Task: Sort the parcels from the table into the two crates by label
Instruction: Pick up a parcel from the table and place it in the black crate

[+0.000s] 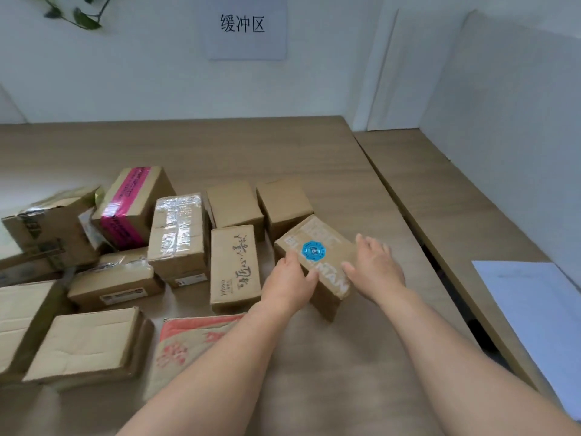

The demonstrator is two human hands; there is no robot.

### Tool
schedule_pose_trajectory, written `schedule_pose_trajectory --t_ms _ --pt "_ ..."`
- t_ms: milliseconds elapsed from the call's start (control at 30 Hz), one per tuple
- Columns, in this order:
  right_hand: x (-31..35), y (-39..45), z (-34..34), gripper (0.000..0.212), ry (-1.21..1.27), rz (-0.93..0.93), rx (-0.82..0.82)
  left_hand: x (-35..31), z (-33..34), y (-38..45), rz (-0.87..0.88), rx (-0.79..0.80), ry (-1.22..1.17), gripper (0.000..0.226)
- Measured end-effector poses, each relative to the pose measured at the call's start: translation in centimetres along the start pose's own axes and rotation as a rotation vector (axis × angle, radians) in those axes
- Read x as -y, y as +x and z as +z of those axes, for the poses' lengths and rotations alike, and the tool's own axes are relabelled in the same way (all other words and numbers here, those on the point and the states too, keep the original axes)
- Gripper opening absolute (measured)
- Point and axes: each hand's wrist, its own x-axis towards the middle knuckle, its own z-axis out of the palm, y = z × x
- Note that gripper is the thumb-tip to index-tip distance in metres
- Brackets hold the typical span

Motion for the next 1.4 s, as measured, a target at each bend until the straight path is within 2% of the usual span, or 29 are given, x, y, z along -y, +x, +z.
schedule_pose_trajectory --t_ms 200,367,500,533,633,700,733,800,933,1000,1100,1167,1233,1300,1400 --pt "-1.2 3.6 0.6 0.072 0.069 -0.035 0.198 0.1 2.3 1.9 -0.223 0.037 -0.112 0.059" --pt "-2.2 3.8 1.5 0.049 0.247 -0.023 0.323 -0.1 2.2 2.0 -0.238 0.022 -0.182 0.037" --pt "-2.7 3.5 0.9 0.036 0.454 -0.051 0.329 -0.9 1.8 1.3 -0.209 0.004 -0.268 0.041" --pt "-3.0 3.5 0.6 0.04 0.494 -0.061 0.31 -1.2 1.7 1.1 -0.183 -0.008 -0.294 0.047" --pt "-3.9 3.5 -0.9 0.079 0.615 -0.066 0.256 -2.2 1.0 0.7 -0.106 -0.047 -0.378 0.072" --pt "-4.2 3.3 -1.9 0.087 0.672 -0.09 0.217 -3.1 0.3 0.4 -0.031 -0.066 -0.481 0.064" --pt "-4.3 3.0 -2.2 0.083 0.705 -0.108 0.206 -3.5 0.0 0.2 0.001 -0.081 -0.534 0.062" --pt "-4.6 2.1 -2.8 0.067 0.872 -0.1 0.221 -3.9 -0.5 0.0 -0.018 -0.09 -0.649 0.076" --pt "-5.4 0.0 -2.8 0.034 1.252 0.091 0.34 -3.5 -0.7 -1.0 -0.134 -0.087 -0.761 0.077" --pt "-5.9 -0.9 -2.6 0.041 1.33 0.182 0.386 -2.8 -0.3 -1.6 -0.203 -0.072 -0.773 0.089" --pt "-6.3 -1.7 -2.8 0.07 1.253 0.253 0.398 -2.5 -0.1 -2.5 -0.256 -0.064 -0.763 0.081" --pt "-6.3 -1.9 -3.0 0.079 1.21 0.275 0.427 -2.3 -0.2 -2.9 -0.288 -0.011 -0.71 0.081" --pt "-6.4 -2.4 -3.2 0.071 1.169 0.264 0.505 -2.2 -0.6 -3.6 -0.311 0.099 -0.686 0.077" --pt "-6.3 -3.2 -3.0 0.049 1.13 0.219 0.58 -2.3 -1.4 -4.4 -0.333 0.205 -0.681 0.067" --pt "-6.3 -4.0 -2.0 0.025 1.159 0.157 0.556 -2.1 -2.0 -5.6 -0.324 0.334 -0.663 0.041"
